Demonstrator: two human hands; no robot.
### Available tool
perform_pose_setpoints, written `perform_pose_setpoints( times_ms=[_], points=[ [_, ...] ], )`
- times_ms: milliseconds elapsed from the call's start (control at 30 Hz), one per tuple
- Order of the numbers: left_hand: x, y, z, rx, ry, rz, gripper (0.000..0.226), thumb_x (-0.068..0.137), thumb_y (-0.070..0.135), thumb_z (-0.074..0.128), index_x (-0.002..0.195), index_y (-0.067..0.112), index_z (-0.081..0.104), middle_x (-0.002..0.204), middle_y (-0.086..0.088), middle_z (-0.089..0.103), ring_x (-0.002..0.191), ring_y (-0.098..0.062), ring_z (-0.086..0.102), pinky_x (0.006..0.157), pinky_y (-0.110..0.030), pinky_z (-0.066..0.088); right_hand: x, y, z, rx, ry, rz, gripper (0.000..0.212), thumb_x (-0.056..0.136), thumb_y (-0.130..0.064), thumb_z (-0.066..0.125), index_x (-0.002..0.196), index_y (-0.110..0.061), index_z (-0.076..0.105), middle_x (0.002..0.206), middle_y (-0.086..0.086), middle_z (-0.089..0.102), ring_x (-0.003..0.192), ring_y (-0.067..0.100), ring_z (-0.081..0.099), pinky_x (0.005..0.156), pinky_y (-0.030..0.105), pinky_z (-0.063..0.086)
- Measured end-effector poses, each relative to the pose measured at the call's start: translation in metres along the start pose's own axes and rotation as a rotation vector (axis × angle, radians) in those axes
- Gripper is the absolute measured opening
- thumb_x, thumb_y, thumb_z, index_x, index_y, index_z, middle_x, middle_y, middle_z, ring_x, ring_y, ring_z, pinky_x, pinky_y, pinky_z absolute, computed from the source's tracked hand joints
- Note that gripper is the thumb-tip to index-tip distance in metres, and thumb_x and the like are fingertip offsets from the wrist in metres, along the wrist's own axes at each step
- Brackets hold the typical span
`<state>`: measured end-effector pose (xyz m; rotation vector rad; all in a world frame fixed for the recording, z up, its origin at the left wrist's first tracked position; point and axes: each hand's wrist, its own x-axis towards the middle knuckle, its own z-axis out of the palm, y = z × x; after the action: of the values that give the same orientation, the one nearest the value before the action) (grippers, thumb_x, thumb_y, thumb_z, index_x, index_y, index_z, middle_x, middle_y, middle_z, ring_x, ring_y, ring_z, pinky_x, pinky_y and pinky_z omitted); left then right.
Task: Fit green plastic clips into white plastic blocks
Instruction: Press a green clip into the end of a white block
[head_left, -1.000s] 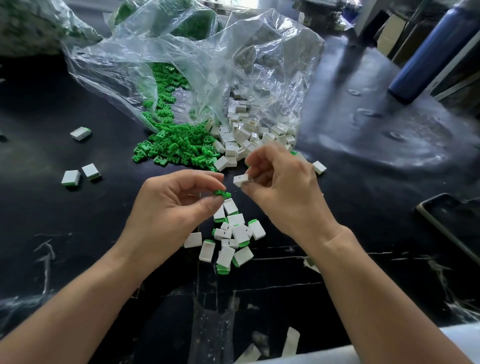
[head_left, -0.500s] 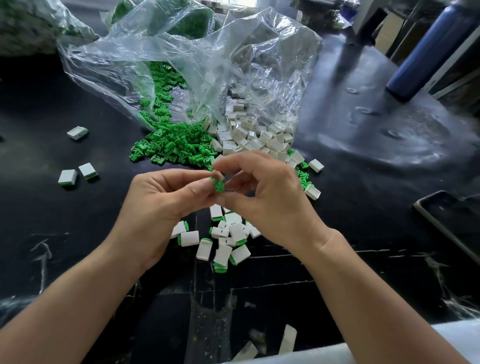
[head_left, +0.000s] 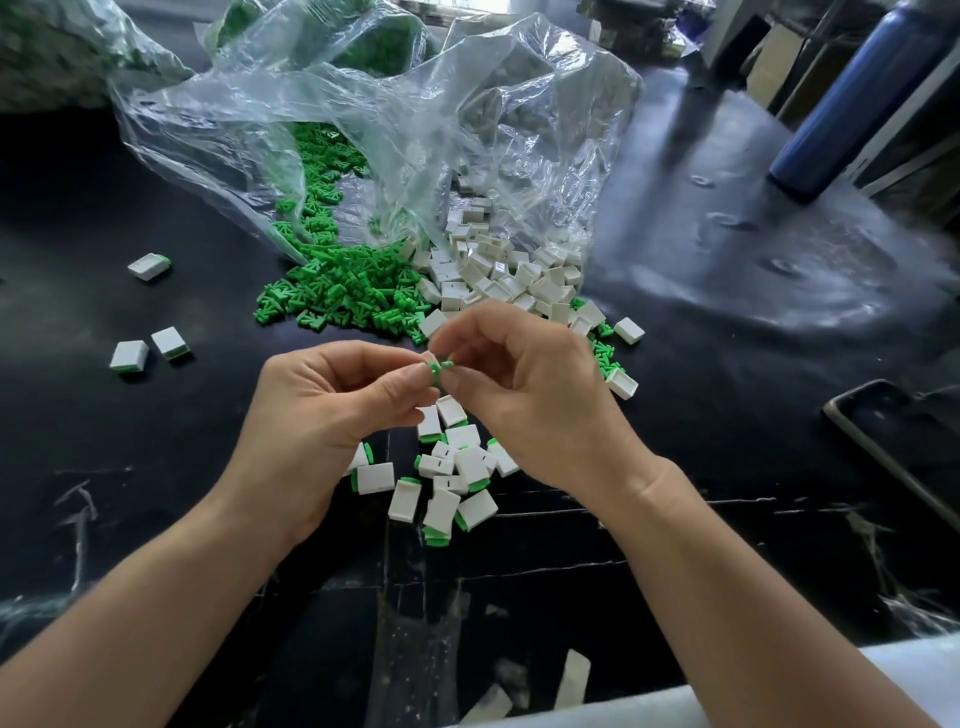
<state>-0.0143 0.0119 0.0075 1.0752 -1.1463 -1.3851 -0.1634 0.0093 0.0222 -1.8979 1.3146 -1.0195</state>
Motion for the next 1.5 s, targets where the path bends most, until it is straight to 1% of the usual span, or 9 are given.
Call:
perform_pose_setpoints(
  times_ms=[67,167,267,400,800,967,1100,1300,1500],
  points=[
    [0.001,0.0,-0.001,-0.016,0.022,0.002,0.022,0.051,0.029,0.073,0.069,0.016,0.075,0.067,-0.006,0.072,0.062,-0.014,0.068,0.055,-0.02,0.053,0.0,0.001,-0.001,-0.053,-0.012,0.0,0.029,0.085,-0.004,0.059,0.108,-0.019,0.067,0.075,-0.016,0.048,0.067,-0.003,0.046,0.067,0.012,0.036],
    [0.001,0.0,-0.001,0.016,0.036,0.039,0.008,0.059,0.019,0.069,0.066,0.02,0.074,0.063,-0.003,0.07,0.06,-0.014,0.068,0.053,-0.019,0.053,0.002,0.003,-0.004,-0.015,0.086,0.042,0.027,0.087,-0.004,0.057,0.1,-0.022,0.071,0.076,-0.018,0.047,0.066,-0.006,0.046,0.066,0.008,0.037],
    [0.0,-0.001,-0.001,0.028,0.034,0.052,0.014,0.06,0.013,0.069,0.073,0.02,0.071,0.066,-0.002,0.071,0.06,-0.015,0.069,0.052,-0.02,0.053,0.003,0.003,-0.006,0.082,0.146,0.089,0.016,0.086,-0.007,0.059,0.088,-0.022,0.065,0.07,-0.014,0.056,0.064,0.002,0.056,0.065,0.023,0.052],
    [-0.002,-0.001,0.001,-0.018,-0.001,0.012,0.029,0.062,0.01,0.065,0.091,0.013,0.064,0.069,-0.003,0.071,0.067,-0.018,0.071,0.059,-0.02,0.054,0.003,0.002,-0.003,0.19,0.143,0.123,0.024,0.085,-0.007,0.062,0.076,-0.028,0.054,0.071,-0.004,0.063,0.067,0.014,0.065,0.068,0.034,0.055],
    [-0.005,0.003,0.006,0.049,0.0,0.005,0.022,0.056,0.012,0.07,0.078,0.009,0.071,0.067,-0.007,0.072,0.061,-0.017,0.069,0.055,-0.019,0.054,0.001,-0.002,0.001,0.251,0.087,0.078,0.023,0.081,-0.004,0.066,0.077,-0.026,0.064,0.073,-0.006,0.066,0.069,0.012,0.065,0.069,0.027,0.055],
    [-0.004,0.004,0.006,0.072,-0.01,-0.012,0.02,0.057,0.01,0.069,0.077,0.008,0.07,0.064,-0.007,0.071,0.057,-0.015,0.068,0.053,-0.018,0.052,0.001,-0.001,0.004,0.214,0.086,0.06,0.024,0.079,-0.004,0.068,0.075,-0.027,0.063,0.071,-0.011,0.064,0.066,0.005,0.063,0.067,0.02,0.053],
    [-0.004,0.003,0.006,0.056,-0.011,-0.026,0.019,0.056,0.008,0.068,0.075,0.007,0.07,0.059,-0.007,0.069,0.053,-0.013,0.066,0.05,-0.017,0.051,0.0,-0.001,0.007,0.166,0.086,0.058,0.01,0.078,-0.004,0.07,0.08,-0.014,0.07,0.07,-0.016,0.062,0.065,-0.004,0.059,0.061,0.008,0.044],
    [-0.006,0.001,0.006,0.104,-0.023,-0.01,0.014,0.059,0.01,0.068,0.073,0.01,0.07,0.057,-0.008,0.068,0.051,-0.012,0.065,0.049,-0.017,0.051,0.001,0.002,0.005,0.147,0.044,0.078,0.007,0.079,-0.004,0.069,0.081,-0.009,0.07,0.069,-0.016,0.061,0.07,0.003,0.062,0.07,0.021,0.053],
    [-0.007,0.0,0.004,0.175,-0.048,0.001,0.011,0.059,0.009,0.068,0.07,0.006,0.069,0.052,-0.008,0.065,0.045,-0.011,0.061,0.045,-0.017,0.048,-0.001,0.002,0.005,0.09,0.005,0.079,0.004,0.079,-0.005,0.069,0.081,-0.008,0.07,0.066,-0.015,0.057,0.061,-0.002,0.053,0.06,0.013,0.044]
  ],
)
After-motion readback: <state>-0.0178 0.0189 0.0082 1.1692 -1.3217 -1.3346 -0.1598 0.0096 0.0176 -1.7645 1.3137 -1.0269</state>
